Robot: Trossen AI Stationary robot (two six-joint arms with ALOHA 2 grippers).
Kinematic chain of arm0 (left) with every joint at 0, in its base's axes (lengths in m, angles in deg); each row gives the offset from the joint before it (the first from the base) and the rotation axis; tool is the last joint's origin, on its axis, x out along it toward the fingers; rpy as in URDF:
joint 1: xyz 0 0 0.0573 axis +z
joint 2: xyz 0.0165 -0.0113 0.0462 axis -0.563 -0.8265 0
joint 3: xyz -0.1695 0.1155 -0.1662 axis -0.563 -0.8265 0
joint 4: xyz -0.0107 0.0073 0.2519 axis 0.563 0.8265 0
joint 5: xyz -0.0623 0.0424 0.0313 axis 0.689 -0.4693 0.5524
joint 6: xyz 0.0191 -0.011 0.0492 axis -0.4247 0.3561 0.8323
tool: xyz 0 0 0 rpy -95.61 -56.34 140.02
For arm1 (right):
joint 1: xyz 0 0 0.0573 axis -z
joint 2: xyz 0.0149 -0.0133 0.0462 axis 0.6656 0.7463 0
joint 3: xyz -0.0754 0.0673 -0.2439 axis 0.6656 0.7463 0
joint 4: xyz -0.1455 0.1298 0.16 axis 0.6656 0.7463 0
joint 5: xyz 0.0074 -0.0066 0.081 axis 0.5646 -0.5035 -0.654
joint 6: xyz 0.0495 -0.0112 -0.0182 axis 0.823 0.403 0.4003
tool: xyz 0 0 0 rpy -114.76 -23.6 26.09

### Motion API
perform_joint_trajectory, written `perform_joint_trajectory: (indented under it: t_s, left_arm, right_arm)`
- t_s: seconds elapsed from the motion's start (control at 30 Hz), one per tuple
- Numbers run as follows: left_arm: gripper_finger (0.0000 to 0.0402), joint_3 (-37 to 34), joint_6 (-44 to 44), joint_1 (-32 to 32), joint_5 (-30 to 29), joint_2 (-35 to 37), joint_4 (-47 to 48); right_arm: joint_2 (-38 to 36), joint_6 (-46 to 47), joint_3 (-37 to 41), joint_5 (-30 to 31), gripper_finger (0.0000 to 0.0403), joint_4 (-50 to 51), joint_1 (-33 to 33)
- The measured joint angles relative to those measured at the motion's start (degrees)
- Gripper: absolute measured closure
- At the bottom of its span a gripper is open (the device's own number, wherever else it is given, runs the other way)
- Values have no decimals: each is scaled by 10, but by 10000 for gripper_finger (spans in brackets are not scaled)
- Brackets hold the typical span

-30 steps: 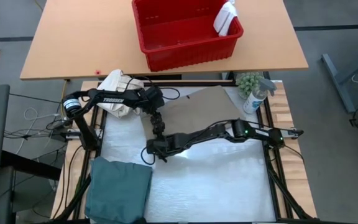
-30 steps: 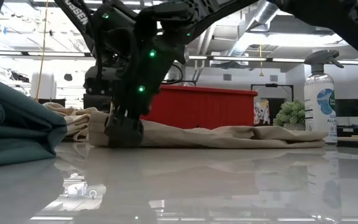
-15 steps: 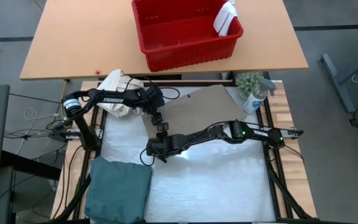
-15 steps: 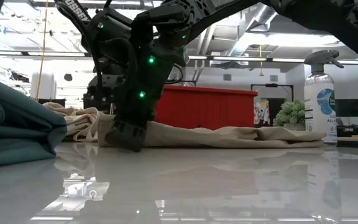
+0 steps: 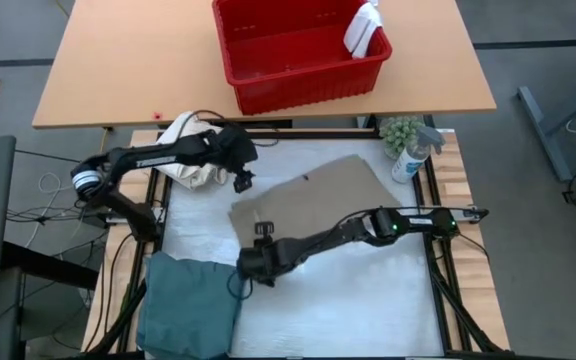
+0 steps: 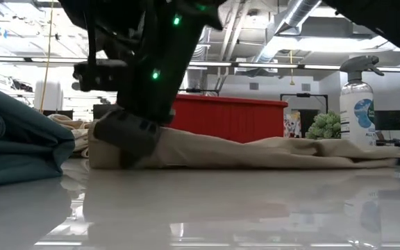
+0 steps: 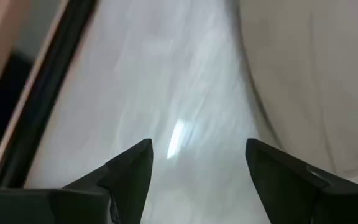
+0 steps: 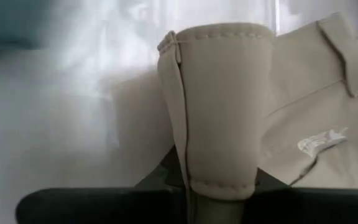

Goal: Fold Laundry from Bin
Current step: Fold the brown shorts

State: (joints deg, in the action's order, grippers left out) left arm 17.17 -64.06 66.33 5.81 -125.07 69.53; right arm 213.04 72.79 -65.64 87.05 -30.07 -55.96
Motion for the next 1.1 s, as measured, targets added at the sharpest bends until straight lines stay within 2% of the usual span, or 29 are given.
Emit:
perform_joint_trajectory:
  t_s: [0.07,0.17,0.2,0.23,0.33,0.47,0.6,0.73,0.87,1.1]
  left_arm:
    - [155,0,17,8,79,12,-23]
    - [155,-2,75,12,293,14,-84]
    - [155,-4,107,11,343,12,-98]
    - [155,-4,133,7,369,5,-120]
    - [155,-4,151,-2,379,-36,-198]
    - [155,12,109,-13,417,-116,-280]
    - [155,46,92,-42,436,-196,-292]
    - [155,87,128,-74,428,-256,-271]
    - [155,114,131,-93,416,-294,-272]
    - [155,117,139,-94,375,-322,-250]
  right_arm:
    - [-1,26,-5,-16,336,24,-11]
    - [-2,35,-5,-21,336,35,-28]
    - [-2,35,-5,-23,336,35,-34]
    - [-2,35,-5,-28,336,35,-41]
    - [-2,21,-5,-39,336,39,-59]
    - [-3,-51,-6,-73,336,43,-71]
    - [-3,-106,-6,-75,336,46,-81]
    - [-3,-169,-6,-80,336,44,-98]
    - [-3,-165,-6,-83,336,55,-112]
    - [-3,-78,-6,-83,336,85,-134]
